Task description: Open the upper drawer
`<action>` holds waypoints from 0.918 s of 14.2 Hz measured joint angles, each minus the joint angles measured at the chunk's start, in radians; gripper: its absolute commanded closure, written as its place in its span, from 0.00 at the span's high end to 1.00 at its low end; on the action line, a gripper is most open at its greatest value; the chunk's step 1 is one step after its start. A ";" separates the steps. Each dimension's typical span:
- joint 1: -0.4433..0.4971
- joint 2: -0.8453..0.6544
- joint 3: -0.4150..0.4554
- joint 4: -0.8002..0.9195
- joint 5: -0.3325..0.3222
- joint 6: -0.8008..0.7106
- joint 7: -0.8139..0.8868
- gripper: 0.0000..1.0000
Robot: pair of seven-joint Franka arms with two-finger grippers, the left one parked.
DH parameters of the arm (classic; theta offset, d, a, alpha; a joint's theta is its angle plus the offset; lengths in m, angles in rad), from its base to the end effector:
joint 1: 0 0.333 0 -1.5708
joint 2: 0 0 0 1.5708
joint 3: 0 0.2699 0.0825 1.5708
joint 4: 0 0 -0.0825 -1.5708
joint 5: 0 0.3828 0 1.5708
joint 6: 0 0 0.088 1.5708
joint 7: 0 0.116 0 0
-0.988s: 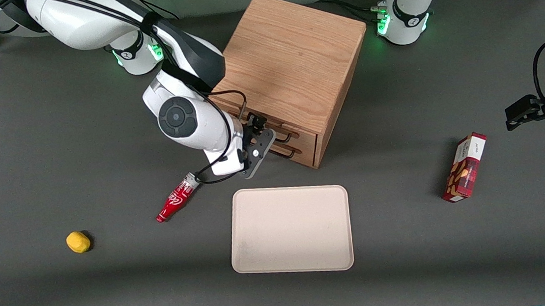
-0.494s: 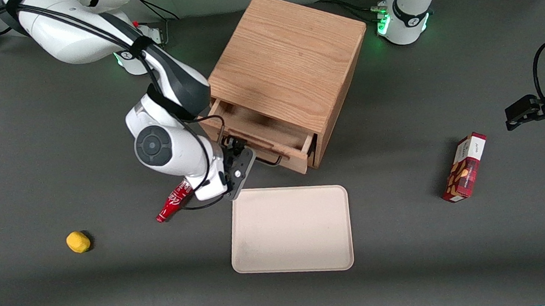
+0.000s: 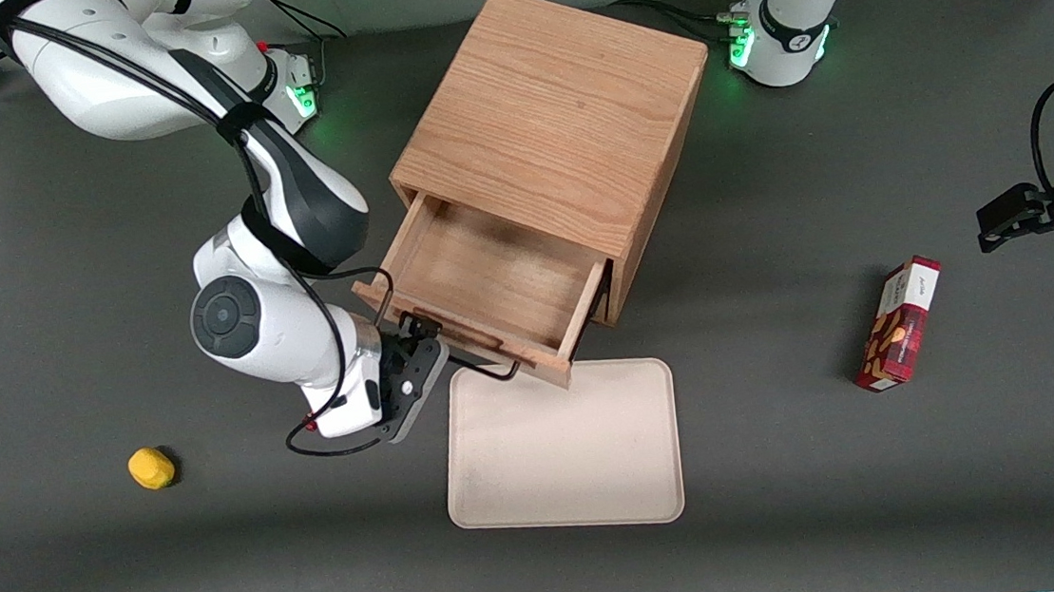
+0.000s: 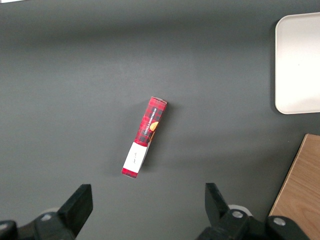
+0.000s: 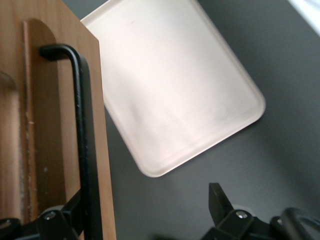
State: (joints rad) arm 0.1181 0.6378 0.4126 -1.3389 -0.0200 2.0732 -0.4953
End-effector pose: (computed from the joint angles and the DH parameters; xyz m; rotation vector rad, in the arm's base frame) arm 0.6395 0.3086 0.3470 -2.5963 -1.3242 -0.2088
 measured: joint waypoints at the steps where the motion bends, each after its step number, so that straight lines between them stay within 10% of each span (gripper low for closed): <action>1: -0.001 0.001 -0.003 0.003 -0.003 0.034 -0.003 1.00; 13: -0.026 0.009 -0.063 0.085 0.008 0.162 -0.024 1.00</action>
State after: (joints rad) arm 0.0921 0.6466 0.3498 -1.2543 -0.0122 2.2357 -0.5196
